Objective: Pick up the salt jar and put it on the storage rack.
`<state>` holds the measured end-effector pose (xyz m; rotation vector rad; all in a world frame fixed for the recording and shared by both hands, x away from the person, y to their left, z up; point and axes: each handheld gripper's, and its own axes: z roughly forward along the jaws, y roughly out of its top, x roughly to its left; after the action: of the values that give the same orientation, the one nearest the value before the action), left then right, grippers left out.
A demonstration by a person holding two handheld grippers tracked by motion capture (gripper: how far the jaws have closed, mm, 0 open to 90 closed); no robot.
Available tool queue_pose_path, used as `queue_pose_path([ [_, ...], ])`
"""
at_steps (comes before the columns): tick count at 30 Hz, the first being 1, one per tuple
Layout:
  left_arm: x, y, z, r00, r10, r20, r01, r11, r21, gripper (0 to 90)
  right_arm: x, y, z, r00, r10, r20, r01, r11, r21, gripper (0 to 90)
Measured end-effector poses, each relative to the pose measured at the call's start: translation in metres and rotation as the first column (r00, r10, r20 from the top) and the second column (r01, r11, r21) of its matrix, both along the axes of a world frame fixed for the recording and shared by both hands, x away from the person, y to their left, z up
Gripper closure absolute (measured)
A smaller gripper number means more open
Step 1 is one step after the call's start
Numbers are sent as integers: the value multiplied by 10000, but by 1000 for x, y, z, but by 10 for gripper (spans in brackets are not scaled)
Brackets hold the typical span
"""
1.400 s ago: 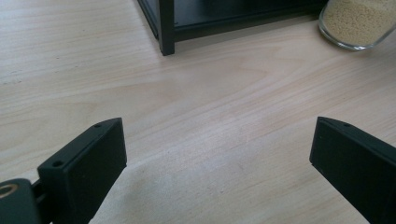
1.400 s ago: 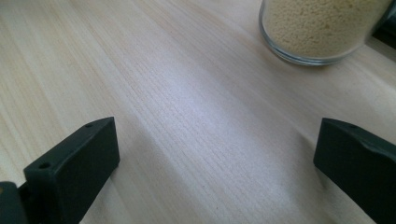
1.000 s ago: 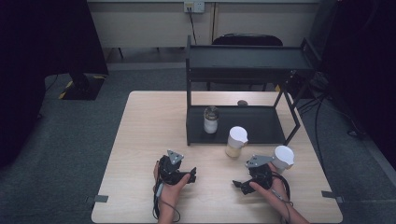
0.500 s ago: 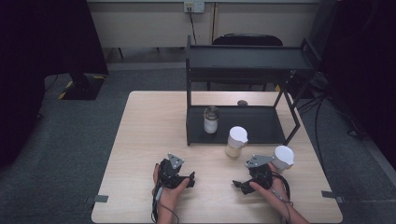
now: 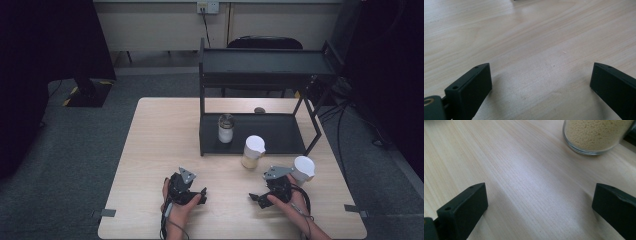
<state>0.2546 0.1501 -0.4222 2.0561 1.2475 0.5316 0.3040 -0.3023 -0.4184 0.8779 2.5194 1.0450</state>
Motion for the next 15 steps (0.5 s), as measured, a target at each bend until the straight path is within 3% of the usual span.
queue_pose_path([
  [15, -2, 3, -4, 10000, 22, 11, -22, 9997, -234, 0, 0, 0, 0, 10000, 0, -1, 0, 10000, -2, 0],
])
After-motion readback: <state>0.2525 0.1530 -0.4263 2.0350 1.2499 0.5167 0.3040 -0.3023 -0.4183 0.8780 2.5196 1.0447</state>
